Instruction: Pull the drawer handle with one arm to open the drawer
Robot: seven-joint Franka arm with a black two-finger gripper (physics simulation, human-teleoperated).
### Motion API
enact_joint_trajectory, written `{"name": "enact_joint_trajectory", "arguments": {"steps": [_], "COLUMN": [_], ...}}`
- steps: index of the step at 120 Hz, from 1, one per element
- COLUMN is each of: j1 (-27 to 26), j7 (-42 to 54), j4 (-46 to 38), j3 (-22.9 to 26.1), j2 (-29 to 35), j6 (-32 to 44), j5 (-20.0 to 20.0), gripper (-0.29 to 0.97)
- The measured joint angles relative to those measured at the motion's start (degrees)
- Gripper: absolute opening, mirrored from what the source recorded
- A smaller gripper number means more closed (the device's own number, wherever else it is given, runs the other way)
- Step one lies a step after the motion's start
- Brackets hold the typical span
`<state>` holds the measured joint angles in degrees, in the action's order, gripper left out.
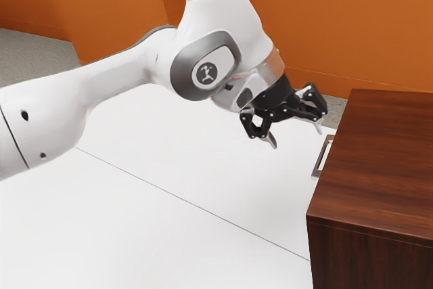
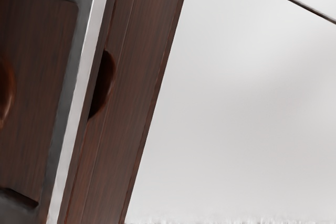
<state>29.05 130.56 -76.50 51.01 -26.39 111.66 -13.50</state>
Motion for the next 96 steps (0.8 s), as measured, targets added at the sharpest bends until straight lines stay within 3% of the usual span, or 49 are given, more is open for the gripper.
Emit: {"name": "enact_joint_trajectory", "arguments": {"steps": [38, 56, 96], "j1": [3.07, 7.78, 7.65], "j7": [4.59, 6.05, 8.53], "j4": [-5.91, -10.32, -11.00], "j3": [4.01, 8.13, 8.51], "j2": [0.39, 2.03, 1.17], "j6": [6.77, 7.95, 10.97], "j5": [-0.44, -0.44, -0.51], "gripper": [0.68, 0.67, 0.73]}}
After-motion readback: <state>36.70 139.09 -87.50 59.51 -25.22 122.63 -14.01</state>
